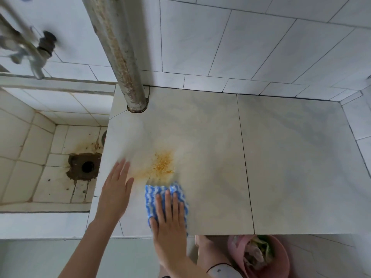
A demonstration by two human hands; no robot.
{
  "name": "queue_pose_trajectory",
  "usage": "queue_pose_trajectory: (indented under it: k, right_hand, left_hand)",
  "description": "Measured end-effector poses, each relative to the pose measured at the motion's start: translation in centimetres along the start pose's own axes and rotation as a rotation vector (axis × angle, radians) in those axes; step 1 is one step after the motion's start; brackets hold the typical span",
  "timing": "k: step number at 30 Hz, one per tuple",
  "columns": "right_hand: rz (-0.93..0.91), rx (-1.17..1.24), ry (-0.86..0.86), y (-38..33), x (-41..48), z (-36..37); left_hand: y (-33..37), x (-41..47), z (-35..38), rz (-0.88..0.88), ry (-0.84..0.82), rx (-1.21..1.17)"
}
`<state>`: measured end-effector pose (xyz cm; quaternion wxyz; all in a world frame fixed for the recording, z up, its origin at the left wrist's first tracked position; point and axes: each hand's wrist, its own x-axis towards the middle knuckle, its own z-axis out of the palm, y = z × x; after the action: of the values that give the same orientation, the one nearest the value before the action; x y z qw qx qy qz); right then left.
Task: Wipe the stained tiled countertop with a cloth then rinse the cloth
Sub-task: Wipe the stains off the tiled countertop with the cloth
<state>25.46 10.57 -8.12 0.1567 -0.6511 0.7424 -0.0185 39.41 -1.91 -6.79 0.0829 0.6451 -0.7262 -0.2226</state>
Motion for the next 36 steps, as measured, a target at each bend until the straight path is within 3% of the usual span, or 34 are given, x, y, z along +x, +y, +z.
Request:
queue_pose_trajectory:
  k: [5,11,16,20,25,30,33,36]
  right_hand:
    - [-0.100,0.002,0.024,2.3,0.6,-0.2]
    - [0.108,-0.114,0.055,9.1,6.7,-1.3]
    - [0.227,0.016,0.145,7.0,13.9,-2.5]
    - [0.056,0.019,0.129,2.8,15.5,-2.2]
    - [-0.296,-0.001,0.114,-0.9,9.2,-0.1]
    - [-0.546,-0.032,0.047,2.0,6.8,0.4]
    - [-0.588,-0.110,-0.029,5.3,10.2,-0.3]
    - [-0.449,-0.231,-0.023,6.7,15.7,-1.7]
  left_hand:
    - [-0.1,-0.4,-0.6,-0.028,0.017,-0.047]
    - [-1.0,-0.7,-0.6,0.030,-0.003,0.044]
    - [-2.2,-2.1,-0.5,0.026,-0.040,0.057]
    - [-3.1,-3.5,-0.6,0.035,-0.062,-0.007]
    - [-3.4,-5.2,-0.7,-0.020,0.002,-0.044]
    - [-4.1,-6.7,-0.6,-0.005,-0.018,-0.068]
    - [-4.5,-7.7,-0.3,0.042,-0.020,-0.054]
    - [-4.9,-8.0,-0.1,0.069,-0.023,-0.055]
